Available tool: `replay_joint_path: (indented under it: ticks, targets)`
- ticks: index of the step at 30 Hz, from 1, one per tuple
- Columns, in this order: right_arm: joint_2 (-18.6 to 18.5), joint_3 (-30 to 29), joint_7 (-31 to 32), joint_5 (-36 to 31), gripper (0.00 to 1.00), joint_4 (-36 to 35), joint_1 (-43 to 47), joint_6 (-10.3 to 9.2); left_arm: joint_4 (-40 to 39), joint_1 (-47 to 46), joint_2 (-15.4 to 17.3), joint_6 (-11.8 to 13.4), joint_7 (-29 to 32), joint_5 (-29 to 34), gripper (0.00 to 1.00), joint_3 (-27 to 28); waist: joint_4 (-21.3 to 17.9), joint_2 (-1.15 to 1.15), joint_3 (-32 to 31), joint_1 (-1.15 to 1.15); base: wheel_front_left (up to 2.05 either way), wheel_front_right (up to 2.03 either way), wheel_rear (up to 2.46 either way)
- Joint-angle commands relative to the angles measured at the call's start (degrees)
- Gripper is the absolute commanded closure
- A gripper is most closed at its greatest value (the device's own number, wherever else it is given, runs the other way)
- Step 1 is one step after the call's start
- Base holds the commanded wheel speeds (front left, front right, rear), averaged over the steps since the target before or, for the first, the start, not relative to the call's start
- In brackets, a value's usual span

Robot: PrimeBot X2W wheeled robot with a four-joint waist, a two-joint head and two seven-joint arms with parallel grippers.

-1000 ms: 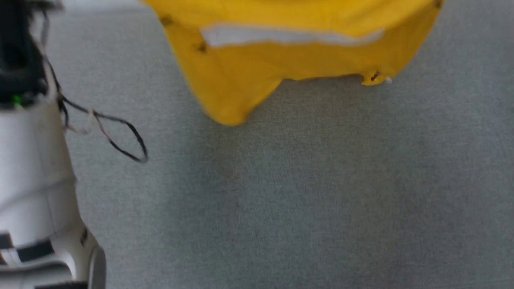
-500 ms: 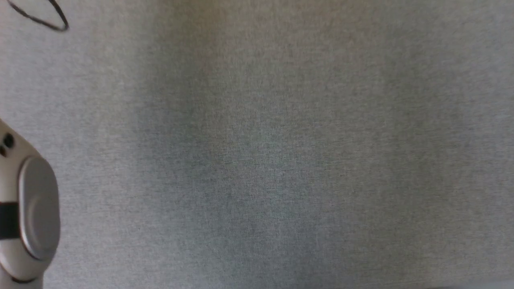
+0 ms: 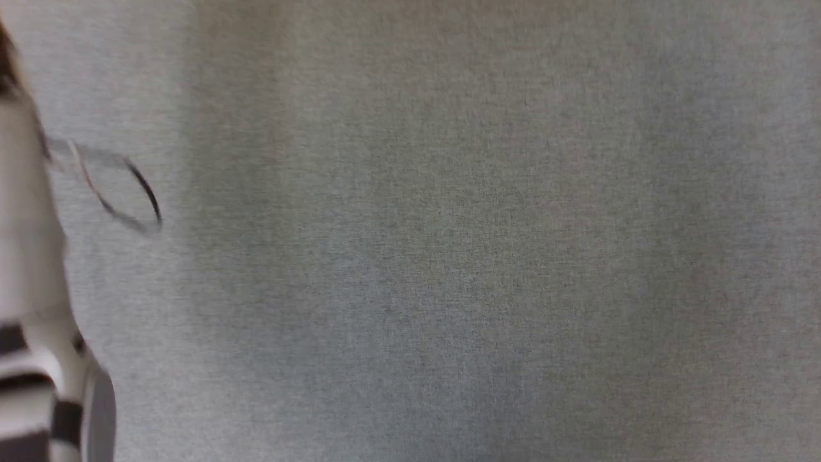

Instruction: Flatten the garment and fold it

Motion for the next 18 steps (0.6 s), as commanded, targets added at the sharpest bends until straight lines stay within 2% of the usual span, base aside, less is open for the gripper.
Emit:
replay_joint_path:
  ticks: [1,6,12,18]
  targets:
    - [-0.4,0.0,0.1,1.2,1.0,0.4,2.8,-0.12,0.0,2.8,0.5,-0.7,0.3,0.7,1.0,-0.7,1.2,0.0,-3.5,0.0,0.0,0.0,0.0]
    - [-1.9,0.0,2.4,7.3,1.0,-1.0,16.3,-0.12,-2.5,16.3,0.8,-3.1,5.0,3.1,1.0,-6.3,3.0,0.0,-9.2,0.0,0.0,0.0,0.0]
    - [-1.1,-4.3,5.2,12.2,1.0,-7.9,33.9,-0.12,-10.1,33.2,1.8,-3.7,15.0,2.3,1.0,-10.8,4.1,0.0,-15.5,0.0,0.0,0.0,0.0]
    - [2.1,-10.8,7.5,12.0,1.0,-15.4,48.8,-0.12,-19.2,49.7,3.5,-2.1,24.9,-1.6,1.0,-11.6,4.2,0.0,-19.4,0.0,0.0,0.0,0.0]
